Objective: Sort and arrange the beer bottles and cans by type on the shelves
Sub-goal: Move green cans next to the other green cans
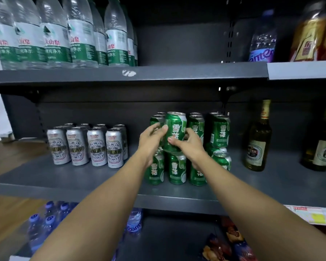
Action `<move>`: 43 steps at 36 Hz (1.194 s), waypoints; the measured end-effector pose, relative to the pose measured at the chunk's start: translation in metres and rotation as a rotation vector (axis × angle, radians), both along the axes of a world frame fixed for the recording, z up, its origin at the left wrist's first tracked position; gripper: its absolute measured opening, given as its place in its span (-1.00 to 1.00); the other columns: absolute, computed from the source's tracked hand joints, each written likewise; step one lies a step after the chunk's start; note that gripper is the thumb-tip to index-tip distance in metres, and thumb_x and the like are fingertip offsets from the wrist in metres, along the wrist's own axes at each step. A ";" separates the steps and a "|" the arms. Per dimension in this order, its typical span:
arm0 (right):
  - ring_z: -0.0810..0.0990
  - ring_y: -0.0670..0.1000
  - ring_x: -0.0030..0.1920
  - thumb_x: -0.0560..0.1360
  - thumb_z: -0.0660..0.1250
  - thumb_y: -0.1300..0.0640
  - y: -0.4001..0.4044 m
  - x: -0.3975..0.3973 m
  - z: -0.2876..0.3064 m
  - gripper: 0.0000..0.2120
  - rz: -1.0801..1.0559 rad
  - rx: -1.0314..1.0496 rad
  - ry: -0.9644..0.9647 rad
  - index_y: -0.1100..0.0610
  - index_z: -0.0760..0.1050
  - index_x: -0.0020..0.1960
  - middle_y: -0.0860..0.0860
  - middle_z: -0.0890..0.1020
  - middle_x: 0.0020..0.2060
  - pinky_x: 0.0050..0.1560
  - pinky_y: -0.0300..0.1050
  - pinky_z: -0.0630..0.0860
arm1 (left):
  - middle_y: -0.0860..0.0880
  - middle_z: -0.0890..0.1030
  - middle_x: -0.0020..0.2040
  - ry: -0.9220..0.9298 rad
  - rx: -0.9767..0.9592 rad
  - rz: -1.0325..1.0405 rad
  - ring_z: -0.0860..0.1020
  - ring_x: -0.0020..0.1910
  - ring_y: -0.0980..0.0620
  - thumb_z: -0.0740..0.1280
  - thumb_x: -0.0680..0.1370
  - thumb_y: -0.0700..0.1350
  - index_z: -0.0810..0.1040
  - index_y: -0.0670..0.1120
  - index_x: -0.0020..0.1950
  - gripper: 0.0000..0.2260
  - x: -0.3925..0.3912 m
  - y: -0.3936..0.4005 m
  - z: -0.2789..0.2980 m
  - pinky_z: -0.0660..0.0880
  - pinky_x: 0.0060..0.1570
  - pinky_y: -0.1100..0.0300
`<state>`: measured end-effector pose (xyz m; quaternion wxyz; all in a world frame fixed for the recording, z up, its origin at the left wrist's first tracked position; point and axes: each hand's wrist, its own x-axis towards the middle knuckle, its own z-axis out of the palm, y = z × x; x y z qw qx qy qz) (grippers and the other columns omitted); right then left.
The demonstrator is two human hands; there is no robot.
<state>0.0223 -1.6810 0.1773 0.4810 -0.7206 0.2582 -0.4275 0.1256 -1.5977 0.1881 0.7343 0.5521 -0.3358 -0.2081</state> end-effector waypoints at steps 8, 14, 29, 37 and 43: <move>0.41 0.12 0.33 0.42 0.51 0.04 0.007 0.036 0.003 -0.28 -0.088 -0.033 0.058 0.19 0.28 0.46 0.09 0.42 0.37 0.31 -0.03 0.36 | -0.06 0.38 0.35 -0.175 0.387 0.038 0.40 0.20 0.03 0.25 0.47 -0.45 0.24 -0.10 0.51 -0.36 0.049 0.014 -0.040 0.42 -0.06 0.29; 0.57 0.05 0.07 0.37 0.54 0.04 0.015 0.059 -0.010 -0.55 -0.169 -0.049 0.147 0.09 0.48 0.19 0.04 0.60 0.14 0.19 0.00 0.49 | -0.10 0.53 0.28 -0.201 0.466 -0.050 0.55 0.18 -0.07 0.57 0.32 -0.21 0.31 -0.10 0.41 -0.27 0.056 0.000 -0.070 0.50 0.22 0.00; 0.61 0.07 0.01 0.35 0.54 -0.02 0.009 0.075 -0.016 -0.62 -0.258 -0.071 0.220 0.08 0.51 0.08 0.00 0.64 -0.01 0.14 0.11 0.53 | 0.00 0.60 0.02 -0.425 0.514 0.036 0.59 0.01 -0.04 0.56 0.36 -0.08 0.44 -0.03 0.11 -0.57 0.069 -0.009 -0.082 0.55 0.06 0.04; 0.60 0.08 0.05 0.34 0.53 -0.09 0.008 0.080 -0.015 -0.47 -0.262 -0.163 0.311 0.13 0.47 0.18 0.04 0.61 0.06 0.11 0.06 0.54 | 0.00 0.63 0.02 -0.435 0.527 0.016 0.61 0.00 -0.04 0.59 0.30 -0.04 0.44 0.00 0.08 -0.54 0.075 -0.012 -0.082 0.57 0.07 -0.02; 0.59 0.10 0.04 0.35 0.51 -0.11 0.009 0.085 -0.019 -0.50 -0.294 -0.176 0.329 0.13 0.44 0.14 0.07 0.59 0.05 0.08 0.08 0.54 | 0.00 0.62 0.05 -0.448 0.532 0.019 0.60 0.03 -0.05 0.58 0.30 -0.01 0.43 0.00 0.11 -0.51 0.076 -0.010 -0.084 0.56 0.07 -0.03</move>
